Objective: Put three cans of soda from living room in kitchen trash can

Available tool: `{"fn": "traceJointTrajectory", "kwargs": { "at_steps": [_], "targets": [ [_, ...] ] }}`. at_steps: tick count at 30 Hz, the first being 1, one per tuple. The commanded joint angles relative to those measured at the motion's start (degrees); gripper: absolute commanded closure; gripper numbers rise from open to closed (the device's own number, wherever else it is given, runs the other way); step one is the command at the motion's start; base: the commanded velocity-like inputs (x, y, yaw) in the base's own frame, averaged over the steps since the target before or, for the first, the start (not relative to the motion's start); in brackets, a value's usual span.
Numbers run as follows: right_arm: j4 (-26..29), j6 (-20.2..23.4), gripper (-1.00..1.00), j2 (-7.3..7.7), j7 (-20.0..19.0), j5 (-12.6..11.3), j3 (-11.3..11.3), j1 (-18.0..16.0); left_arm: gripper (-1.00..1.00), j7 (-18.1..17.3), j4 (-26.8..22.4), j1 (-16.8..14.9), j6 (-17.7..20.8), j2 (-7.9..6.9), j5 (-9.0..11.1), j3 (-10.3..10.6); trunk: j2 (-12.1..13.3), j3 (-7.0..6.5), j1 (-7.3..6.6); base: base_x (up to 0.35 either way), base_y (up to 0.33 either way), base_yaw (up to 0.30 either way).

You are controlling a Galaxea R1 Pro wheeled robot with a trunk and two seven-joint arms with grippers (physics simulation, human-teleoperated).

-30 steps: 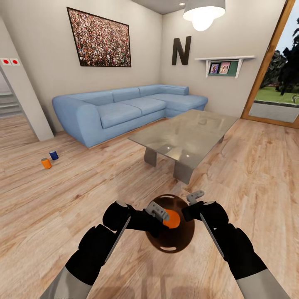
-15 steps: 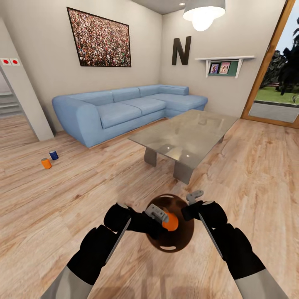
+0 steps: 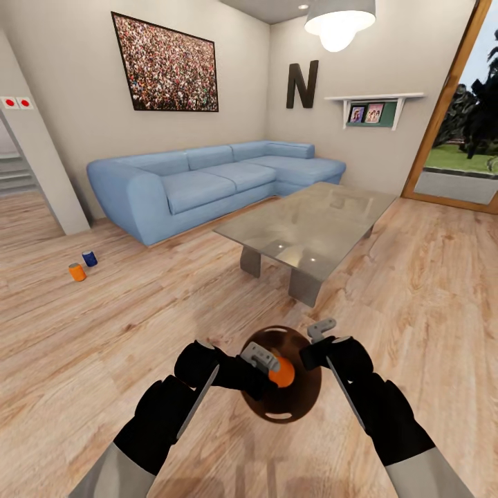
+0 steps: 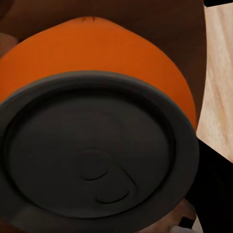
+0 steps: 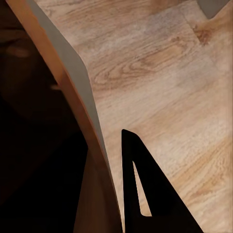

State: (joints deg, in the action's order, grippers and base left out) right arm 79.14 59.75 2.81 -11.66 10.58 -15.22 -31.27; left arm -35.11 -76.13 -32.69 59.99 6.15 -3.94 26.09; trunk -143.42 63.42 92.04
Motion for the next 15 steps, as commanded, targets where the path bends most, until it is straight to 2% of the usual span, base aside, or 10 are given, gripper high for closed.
{"fn": "traceJointTrajectory", "kwargs": {
  "at_steps": [1,6,7,15],
  "targets": [
    [4.3,0.3,1.00,-0.14,-0.4,-3.2,-0.1,0.0,1.00,1.6,0.1,0.0,0.0,-0.07,-4.0,-0.1,0.0,0.00,0.00,0.000,0.000,0.000],
    [4.4,0.3,1.00,-0.37,-0.4,-2.9,-0.1,0.0,1.00,2.8,0.1,0.0,0.0,-0.08,-4.0,0.3,0.0,0.00,0.00,0.000,0.000,0.000],
    [4.4,0.3,1.00,-0.38,-0.4,-2.9,-0.1,0.0,-1.00,2.9,0.2,0.0,0.0,-0.10,-4.0,0.4,0.0,0.00,0.00,0.000,0.000,0.000],
    [4.4,0.3,1.00,-0.43,-0.4,-2.8,-0.2,0.0,-1.00,3.4,0.2,0.0,0.0,-0.16,-4.0,0.5,0.0,0.00,0.00,0.000,0.000,0.000]
  ]
}}
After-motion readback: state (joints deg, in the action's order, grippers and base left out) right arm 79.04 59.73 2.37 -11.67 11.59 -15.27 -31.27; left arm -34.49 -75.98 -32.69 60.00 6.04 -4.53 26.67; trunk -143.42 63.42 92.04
